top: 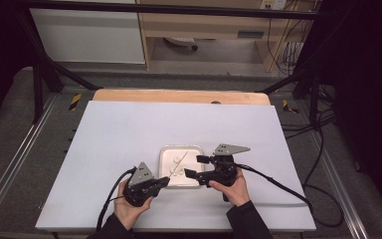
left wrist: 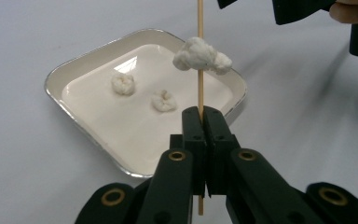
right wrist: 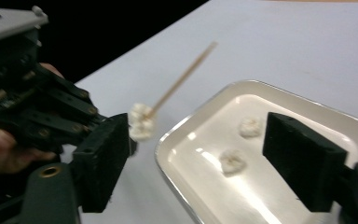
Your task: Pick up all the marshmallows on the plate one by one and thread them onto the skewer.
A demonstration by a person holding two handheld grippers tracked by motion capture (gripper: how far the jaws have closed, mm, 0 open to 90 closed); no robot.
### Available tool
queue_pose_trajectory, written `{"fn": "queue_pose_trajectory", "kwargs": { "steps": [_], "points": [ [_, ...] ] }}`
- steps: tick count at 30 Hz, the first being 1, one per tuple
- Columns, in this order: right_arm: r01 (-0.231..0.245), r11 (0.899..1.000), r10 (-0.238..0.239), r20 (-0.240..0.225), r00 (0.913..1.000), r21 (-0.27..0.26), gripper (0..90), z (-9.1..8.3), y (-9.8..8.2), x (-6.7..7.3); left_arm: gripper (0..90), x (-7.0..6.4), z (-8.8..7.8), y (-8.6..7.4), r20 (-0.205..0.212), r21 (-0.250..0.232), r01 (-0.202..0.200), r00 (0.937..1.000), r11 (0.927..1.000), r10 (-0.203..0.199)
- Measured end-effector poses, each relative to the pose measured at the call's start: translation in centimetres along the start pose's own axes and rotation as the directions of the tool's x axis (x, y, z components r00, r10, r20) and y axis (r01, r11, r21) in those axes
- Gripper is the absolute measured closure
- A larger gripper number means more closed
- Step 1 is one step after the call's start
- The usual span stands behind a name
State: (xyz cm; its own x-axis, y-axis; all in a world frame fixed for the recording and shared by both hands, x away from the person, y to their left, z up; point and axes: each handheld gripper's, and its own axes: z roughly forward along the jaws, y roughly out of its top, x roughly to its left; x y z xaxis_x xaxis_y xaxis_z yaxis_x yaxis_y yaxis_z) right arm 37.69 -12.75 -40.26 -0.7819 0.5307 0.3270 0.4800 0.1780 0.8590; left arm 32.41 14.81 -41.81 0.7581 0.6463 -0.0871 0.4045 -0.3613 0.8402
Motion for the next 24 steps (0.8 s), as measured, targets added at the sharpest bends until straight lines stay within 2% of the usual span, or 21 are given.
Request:
{"fn": "queue_pose_trajectory", "kwargs": {
  "steps": [5,10,14,19,24],
  "points": [
    [0.029,0.999,-0.031,0.056,0.9979,0.035,12.3,-0.6,-0.3,-0.7,88.9,0.7,-0.7,-0.2,-0.016,0.018,-0.003,0.9999,0.9998,0.003],
    [0.063,0.994,-0.072,0.099,0.9925,0.084,8.3,-0.5,-0.6,-1.1,88.8,1.4,-1.3,-0.5,-0.025,0.028,-0.008,0.9997,0.9996,0.008],
    [0.085,0.990,-0.097,0.107,0.9895,0.111,6.8,-0.2,-0.7,-1.3,88.7,2.0,-1.8,-0.7,-0.035,0.033,-0.006,0.9994,0.9994,0.007],
    [0.088,0.986,-0.107,0.133,0.9854,0.141,4.1,0.0,-0.7,-1.6,88.7,2.6,-2.2,-1.0,-0.041,0.039,0.001,0.9991,0.9992,0.000],
    [0.077,0.986,-0.099,0.149,0.9839,0.146,1.9,0.4,-0.5,-1.8,88.7,3.1,-2.3,-1.0,-0.044,0.040,0.016,0.9989,0.9991,-0.014]
  ]
}}
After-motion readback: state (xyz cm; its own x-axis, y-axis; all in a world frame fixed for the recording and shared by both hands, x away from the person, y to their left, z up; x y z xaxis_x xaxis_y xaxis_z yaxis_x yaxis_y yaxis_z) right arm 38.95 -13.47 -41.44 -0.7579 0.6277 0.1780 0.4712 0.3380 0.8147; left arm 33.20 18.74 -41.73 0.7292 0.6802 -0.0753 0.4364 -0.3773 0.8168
